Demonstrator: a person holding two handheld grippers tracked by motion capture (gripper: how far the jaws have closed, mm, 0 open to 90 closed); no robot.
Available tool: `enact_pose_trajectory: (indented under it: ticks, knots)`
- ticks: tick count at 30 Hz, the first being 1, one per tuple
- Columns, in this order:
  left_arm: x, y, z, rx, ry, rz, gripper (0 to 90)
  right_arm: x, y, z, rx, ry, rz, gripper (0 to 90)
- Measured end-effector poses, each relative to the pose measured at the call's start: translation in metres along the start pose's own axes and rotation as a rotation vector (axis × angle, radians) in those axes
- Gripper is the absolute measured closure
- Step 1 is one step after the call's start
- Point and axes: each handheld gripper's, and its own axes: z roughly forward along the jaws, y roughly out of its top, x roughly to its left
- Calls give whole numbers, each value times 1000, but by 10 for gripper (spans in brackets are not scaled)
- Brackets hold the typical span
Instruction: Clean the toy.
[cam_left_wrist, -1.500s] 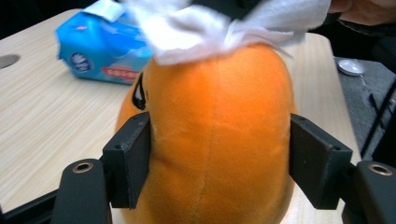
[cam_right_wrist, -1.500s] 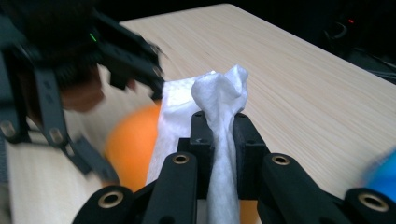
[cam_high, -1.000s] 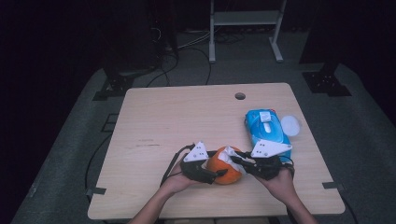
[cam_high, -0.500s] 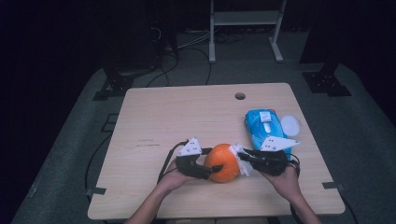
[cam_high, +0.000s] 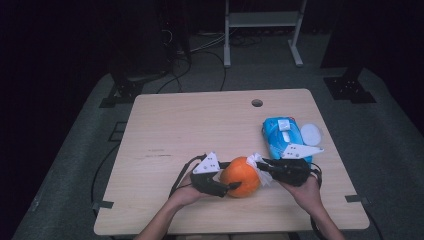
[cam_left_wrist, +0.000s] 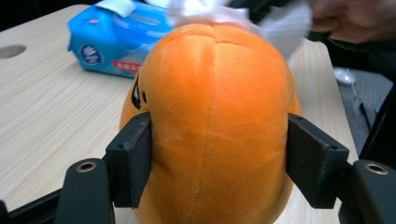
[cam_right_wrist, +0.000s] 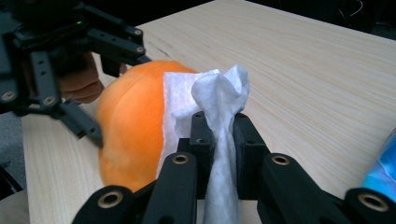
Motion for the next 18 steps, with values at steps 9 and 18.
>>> enact_pose_trajectory:
  ticks: [9, 18]
  knots:
    - [-13, 5, 5, 22, -26, 94, 293, 3, 3, 0, -9, 24, 7, 799]
    - [-20, 8, 9, 31, -18, 147, 299, 31, 18, 1, -30, 71, -92, 800]
